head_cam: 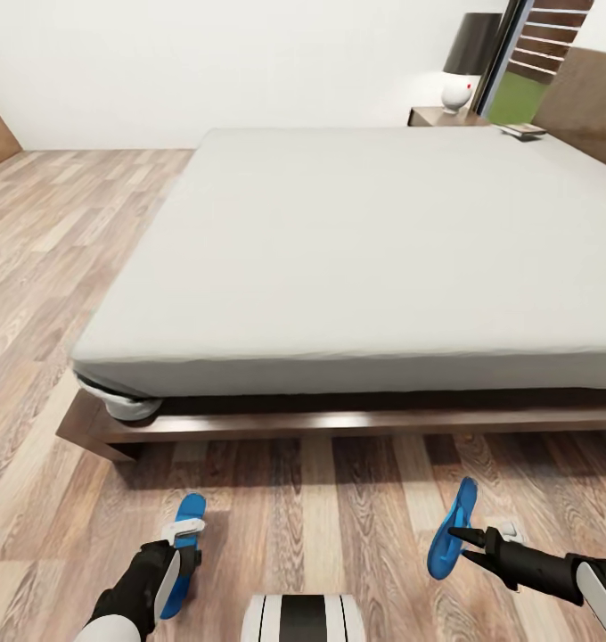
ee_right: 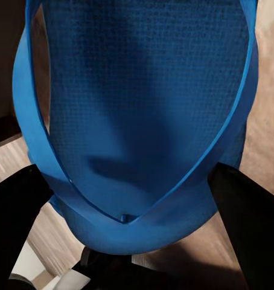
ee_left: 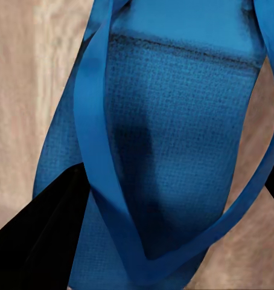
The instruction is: In the bedroom, move the book from the bed onto either nightstand, and place the two sandals side by side next to the bed.
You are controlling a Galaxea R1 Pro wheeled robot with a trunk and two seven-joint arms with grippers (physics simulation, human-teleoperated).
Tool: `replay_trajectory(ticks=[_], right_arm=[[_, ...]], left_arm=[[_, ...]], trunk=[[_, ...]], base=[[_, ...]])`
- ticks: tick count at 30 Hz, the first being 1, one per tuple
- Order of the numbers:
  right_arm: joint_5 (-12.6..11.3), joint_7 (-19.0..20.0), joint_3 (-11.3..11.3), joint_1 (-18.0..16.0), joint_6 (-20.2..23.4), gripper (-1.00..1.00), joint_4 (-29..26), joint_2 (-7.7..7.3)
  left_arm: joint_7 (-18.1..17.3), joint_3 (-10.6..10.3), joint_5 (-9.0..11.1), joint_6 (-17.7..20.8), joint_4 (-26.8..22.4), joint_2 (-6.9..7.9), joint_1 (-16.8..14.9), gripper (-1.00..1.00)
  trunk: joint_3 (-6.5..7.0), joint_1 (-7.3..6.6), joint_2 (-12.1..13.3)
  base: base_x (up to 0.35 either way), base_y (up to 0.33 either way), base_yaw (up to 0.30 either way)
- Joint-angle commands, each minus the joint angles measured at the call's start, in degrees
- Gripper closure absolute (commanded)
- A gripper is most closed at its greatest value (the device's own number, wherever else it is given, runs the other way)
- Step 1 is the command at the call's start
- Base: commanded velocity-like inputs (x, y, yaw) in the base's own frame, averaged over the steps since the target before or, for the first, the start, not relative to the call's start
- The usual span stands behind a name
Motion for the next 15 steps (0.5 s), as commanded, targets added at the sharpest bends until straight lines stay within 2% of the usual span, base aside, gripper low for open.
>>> replay_trajectory(ticks=[1, 10, 15], right_arm=[[0.1, 0.2, -0.1, 0.0, 0.3, 1.0, 0.0, 0.0], [0.1, 0.2, -0.1, 0.0, 0.3, 1.0, -0.1, 0.0], [0.1, 0.2, -0.1, 0.0, 0.3, 1.0, -0.1, 0.0]], left_arm=[[0.0, 0.3, -0.3, 0.2, -0.1, -0.07, 0.0, 1.0], [0.0, 0.2, -0.3, 0.1, 0.0, -0.13, 0.0, 1.0], [0.0, 0.2, -0.3, 0.1, -0.1, -0.23, 0.0, 1.0]], trunk=[[-0.04, 0.01, 0.0], [-0.04, 0.01, 0.0], [-0.04, 0.01, 0.0]], base=[[0.156, 0.288, 0.0], [0.183, 0.279, 0.0], [0.066, 0.069, 0.0]])
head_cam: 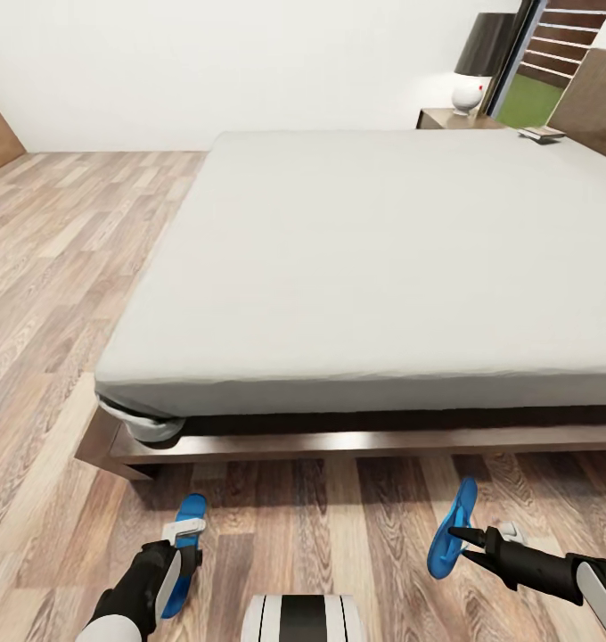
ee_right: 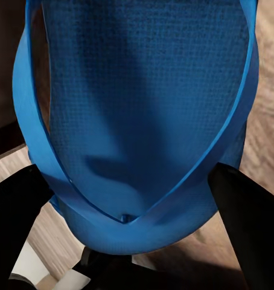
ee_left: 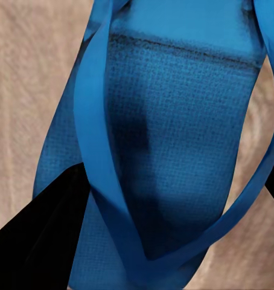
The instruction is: In the bedroom, move the book from the bed onto either nightstand, and place the two sandals side by side next to the bed.
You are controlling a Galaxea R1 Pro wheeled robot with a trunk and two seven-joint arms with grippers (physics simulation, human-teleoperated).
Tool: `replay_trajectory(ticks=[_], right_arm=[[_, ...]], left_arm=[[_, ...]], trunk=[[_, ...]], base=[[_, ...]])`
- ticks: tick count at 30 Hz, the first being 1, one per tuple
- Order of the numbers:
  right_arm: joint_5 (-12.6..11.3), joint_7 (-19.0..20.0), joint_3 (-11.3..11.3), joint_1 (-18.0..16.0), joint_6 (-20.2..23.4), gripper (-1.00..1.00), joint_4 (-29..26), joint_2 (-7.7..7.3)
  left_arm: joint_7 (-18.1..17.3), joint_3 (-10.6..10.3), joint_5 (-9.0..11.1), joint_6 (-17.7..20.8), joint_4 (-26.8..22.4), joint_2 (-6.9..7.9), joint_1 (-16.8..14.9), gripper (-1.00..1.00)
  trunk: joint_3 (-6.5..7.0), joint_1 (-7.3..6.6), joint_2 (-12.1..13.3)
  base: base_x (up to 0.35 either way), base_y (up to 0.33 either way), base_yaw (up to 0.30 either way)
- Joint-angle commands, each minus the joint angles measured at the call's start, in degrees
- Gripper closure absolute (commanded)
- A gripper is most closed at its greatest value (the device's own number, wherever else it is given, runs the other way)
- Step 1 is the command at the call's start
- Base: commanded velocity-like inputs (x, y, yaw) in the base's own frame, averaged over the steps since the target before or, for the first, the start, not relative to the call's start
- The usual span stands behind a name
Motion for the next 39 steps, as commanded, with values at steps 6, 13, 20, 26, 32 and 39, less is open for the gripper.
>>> replay_trajectory(ticks=[6, 13, 20, 26, 32, 39], right_arm=[[0.0, 0.2, -0.1, 0.0, 0.2, 1.0, 0.0, 0.01], [-0.1, 0.3, -0.1, 0.0, 0.2, 1.0, 0.0, 0.01], [-0.1, 0.3, -0.1, 0.0, 0.2, 1.0, 0.0, 0.01], [-0.1, 0.3, -0.1, 0.0, 0.2, 1.0, 0.0, 0.01], [-0.1, 0.3, -0.1, 0.0, 0.2, 1.0, 0.0, 0.01], [-0.1, 0.3, -0.1, 0.0, 0.2, 1.0, 0.0, 0.01]], left_arm=[[0.0, 0.2, -0.3, 0.3, -0.1, -0.19, 0.0, 1.0], [0.0, 0.2, -0.3, 0.3, -0.1, -0.18, 0.0, 1.0], [-0.1, 0.2, -0.3, 0.3, -0.1, -0.18, 0.0, 1.0], [-0.1, 0.2, -0.3, 0.3, -0.1, -0.18, 0.0, 1.0], [-0.2, 0.2, -0.3, 0.1, -0.1, -0.14, 0.0, 1.0], [-0.4, 0.4, -0.3, -4.8, -0.1, -0.09, 0.0, 1.0]], trunk=[[-0.26, 0.02, 0.0], [-1.81, 0.2, -0.1], [-3.36, 0.38, -0.2], [-4.69, 0.53, -0.3], [-5.58, 0.64, -0.3], [-5.58, 0.64, -0.3]], base=[[0.004, 0.004, 0.0], [0.0, 0.0, 0.0], [0.0, 0.0, 0.0], [0.0, 0.0, 0.0], [0.0, 0.0, 0.0], [0.0, 0.0, 0.0]])
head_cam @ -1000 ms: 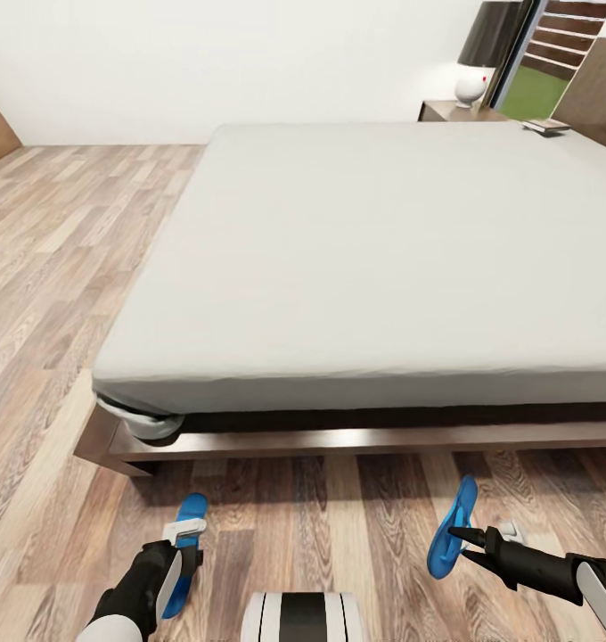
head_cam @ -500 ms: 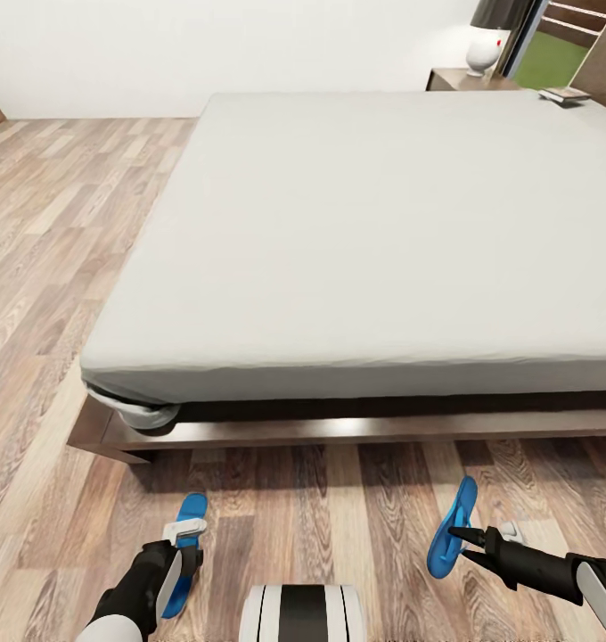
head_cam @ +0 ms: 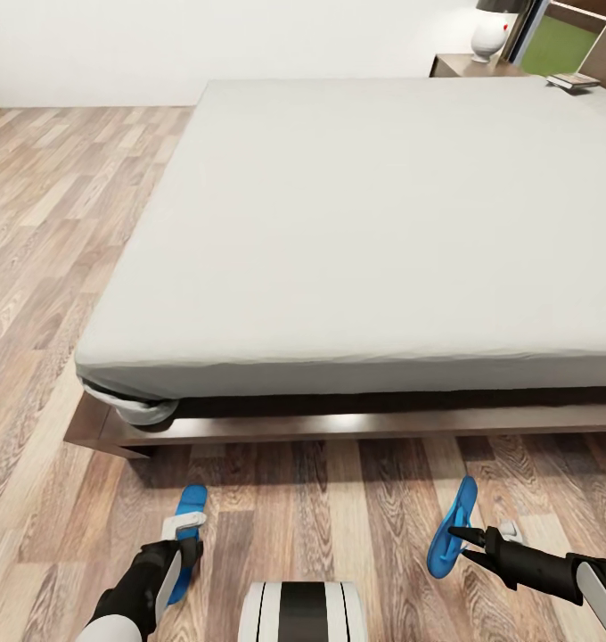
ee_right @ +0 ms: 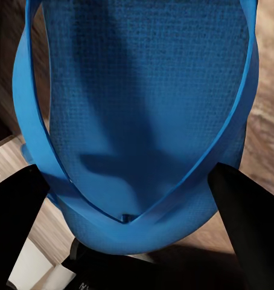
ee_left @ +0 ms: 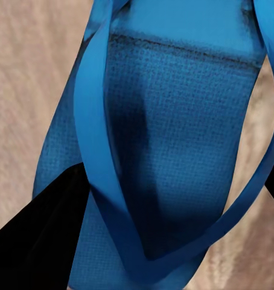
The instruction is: In the bedroom, move the book from the bed onto either nightstand, and place the two sandals side by side next to the bed.
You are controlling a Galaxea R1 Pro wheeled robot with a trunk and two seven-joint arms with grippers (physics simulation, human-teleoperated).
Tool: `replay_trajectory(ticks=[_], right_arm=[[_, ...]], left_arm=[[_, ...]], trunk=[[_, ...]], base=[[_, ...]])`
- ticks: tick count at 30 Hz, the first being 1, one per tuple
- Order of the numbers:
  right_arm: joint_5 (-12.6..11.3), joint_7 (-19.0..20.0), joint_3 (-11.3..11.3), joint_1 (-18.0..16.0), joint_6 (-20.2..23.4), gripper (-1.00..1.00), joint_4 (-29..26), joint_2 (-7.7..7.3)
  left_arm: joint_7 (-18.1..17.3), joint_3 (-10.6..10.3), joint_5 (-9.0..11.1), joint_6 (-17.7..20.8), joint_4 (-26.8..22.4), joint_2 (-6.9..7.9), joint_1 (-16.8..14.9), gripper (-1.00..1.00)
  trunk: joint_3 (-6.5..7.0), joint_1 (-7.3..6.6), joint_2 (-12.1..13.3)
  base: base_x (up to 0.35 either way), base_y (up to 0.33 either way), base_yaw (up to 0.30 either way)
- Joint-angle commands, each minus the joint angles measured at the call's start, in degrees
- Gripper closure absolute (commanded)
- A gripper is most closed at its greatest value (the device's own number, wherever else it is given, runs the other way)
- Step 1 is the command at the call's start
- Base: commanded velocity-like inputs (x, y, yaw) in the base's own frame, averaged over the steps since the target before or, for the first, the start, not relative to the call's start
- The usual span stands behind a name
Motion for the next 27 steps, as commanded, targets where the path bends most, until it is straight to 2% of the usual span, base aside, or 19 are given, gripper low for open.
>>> replay_trajectory(ticks=[1, 11, 23, 27], right_arm=[[0.1, 0.2, -0.1, 0.0, 0.2, 1.0, 0.0, 0.01], [0.1, 0.2, -0.1, 0.0, 0.3, 1.0, 0.0, 0.01], [0.1, 0.3, -0.2, 0.0, 0.3, 1.0, -0.1, -0.09], [0.1, 0.3, -0.2, 0.0, 0.3, 1.0, -0.2, -0.08]], left_arm=[[-0.1, 0.3, -0.4, 0.0, -0.1, -0.07, 0.0, 1.0], [-0.2, 0.2, -0.4, -0.4, 0.0, -0.07, 0.0, 1.0], [-0.1, 0.2, -0.4, -0.4, 0.0, -0.07, 0.0, 1.0], [-0.1, 0.2, -0.3, -0.4, 0.0, -0.07, 0.0, 1.0]], trunk=[[-0.03, -0.01, 0.0], [-0.03, -0.01, 0.0], [-2.69, 0.3, -0.2], [-2.69, 0.3, -0.2]], base=[[0.0, 0.0, 0.0], [0.0, 0.0, 0.0], [0.0, 0.0, 0.0], [0.0, 0.0, 0.0]])
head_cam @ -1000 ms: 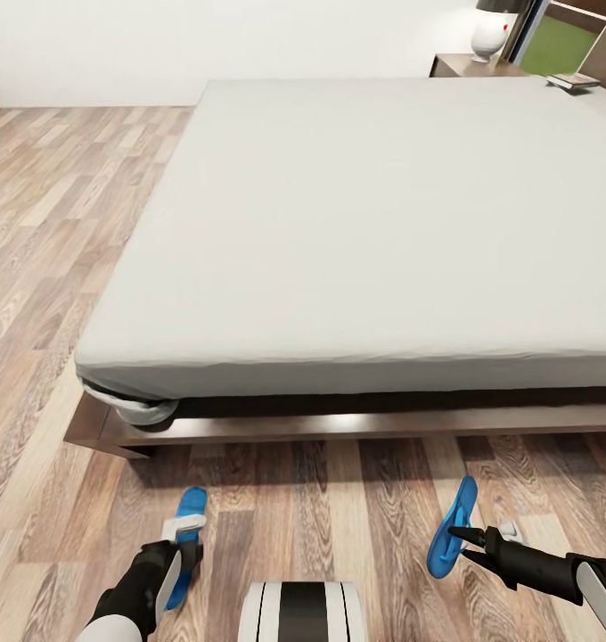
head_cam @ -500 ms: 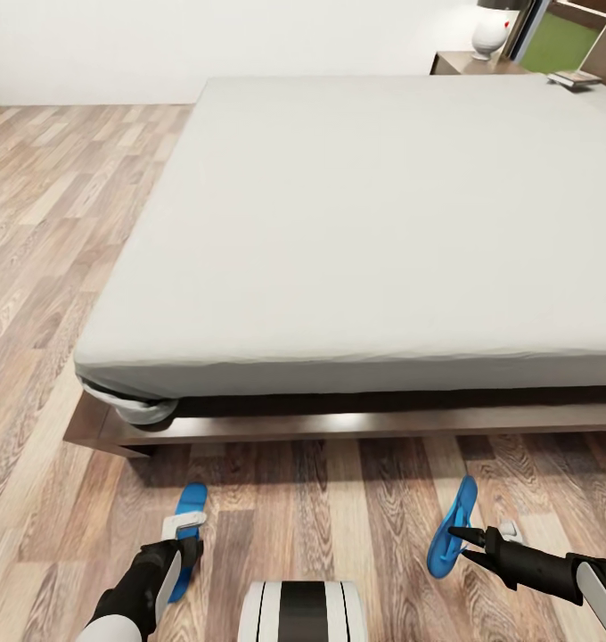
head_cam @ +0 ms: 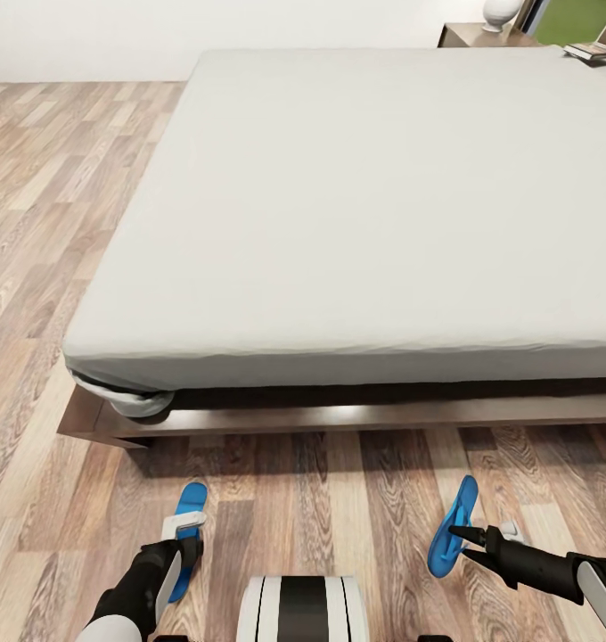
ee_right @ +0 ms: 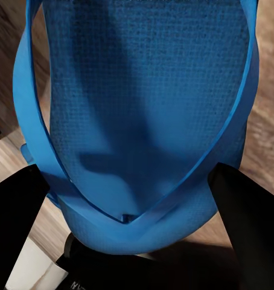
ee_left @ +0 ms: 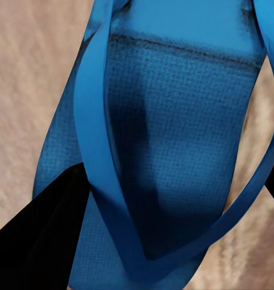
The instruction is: In the bedroom, move the book from the bed onto either nightstand, and place the two sandals side by side next to the bed.
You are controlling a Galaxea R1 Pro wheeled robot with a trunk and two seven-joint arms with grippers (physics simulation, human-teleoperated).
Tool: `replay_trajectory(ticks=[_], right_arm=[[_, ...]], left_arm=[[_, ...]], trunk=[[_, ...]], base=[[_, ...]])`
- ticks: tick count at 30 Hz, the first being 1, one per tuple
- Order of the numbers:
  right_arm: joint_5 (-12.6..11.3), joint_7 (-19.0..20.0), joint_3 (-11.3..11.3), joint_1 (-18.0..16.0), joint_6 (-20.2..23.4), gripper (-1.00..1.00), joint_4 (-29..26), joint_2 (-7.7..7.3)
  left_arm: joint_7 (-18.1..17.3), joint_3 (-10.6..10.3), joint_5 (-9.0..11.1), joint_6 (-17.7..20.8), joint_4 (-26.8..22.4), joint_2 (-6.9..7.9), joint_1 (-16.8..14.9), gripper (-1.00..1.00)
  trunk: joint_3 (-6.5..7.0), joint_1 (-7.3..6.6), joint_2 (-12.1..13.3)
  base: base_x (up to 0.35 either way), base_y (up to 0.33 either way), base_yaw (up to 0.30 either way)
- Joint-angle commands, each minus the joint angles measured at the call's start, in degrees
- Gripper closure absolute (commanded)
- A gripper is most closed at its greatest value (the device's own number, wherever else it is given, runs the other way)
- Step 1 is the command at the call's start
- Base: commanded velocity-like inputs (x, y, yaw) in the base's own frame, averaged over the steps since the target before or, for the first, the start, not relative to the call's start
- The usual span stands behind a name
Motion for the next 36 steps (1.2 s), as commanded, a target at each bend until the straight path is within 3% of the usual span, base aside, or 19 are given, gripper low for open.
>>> replay_trajectory(ticks=[1, 12, 20, 36], right_arm=[[0.1, 0.2, -0.1, 0.0, 0.2, 1.0, 0.0, 0.01], [0.1, 0.2, -0.1, 0.0, 0.2, 1.0, -0.1, -0.06], [0.1, 0.2, -0.1, 0.0, 0.2, 1.0, -0.1, -0.05], [0.1, 0.2, -0.1, 0.0, 0.2, 1.0, -0.1, 0.01]], left_arm=[[-0.1, 0.3, -0.4, 0.3, -0.1, -0.08, 0.0, 1.0], [0.0, 0.3, -0.4, 0.3, -0.1, -0.08, 0.0, 1.0], [0.0, 0.3, -0.4, 0.3, -0.1, -0.08, 0.0, 1.0], [0.1, 0.3, -0.4, 0.3, -0.1, -0.08, 0.0, 1.0]], trunk=[[-0.03, -0.01, 0.0], [-0.03, -0.01, 0.0], [-1.81, 0.2, -0.1], [-1.81, 0.2, -0.1]], base=[[0.0, 0.0, 0.0], [0.0, 0.0, 0.0], [0.0, 0.0, 0.0], [0.0, 0.0, 0.0]])
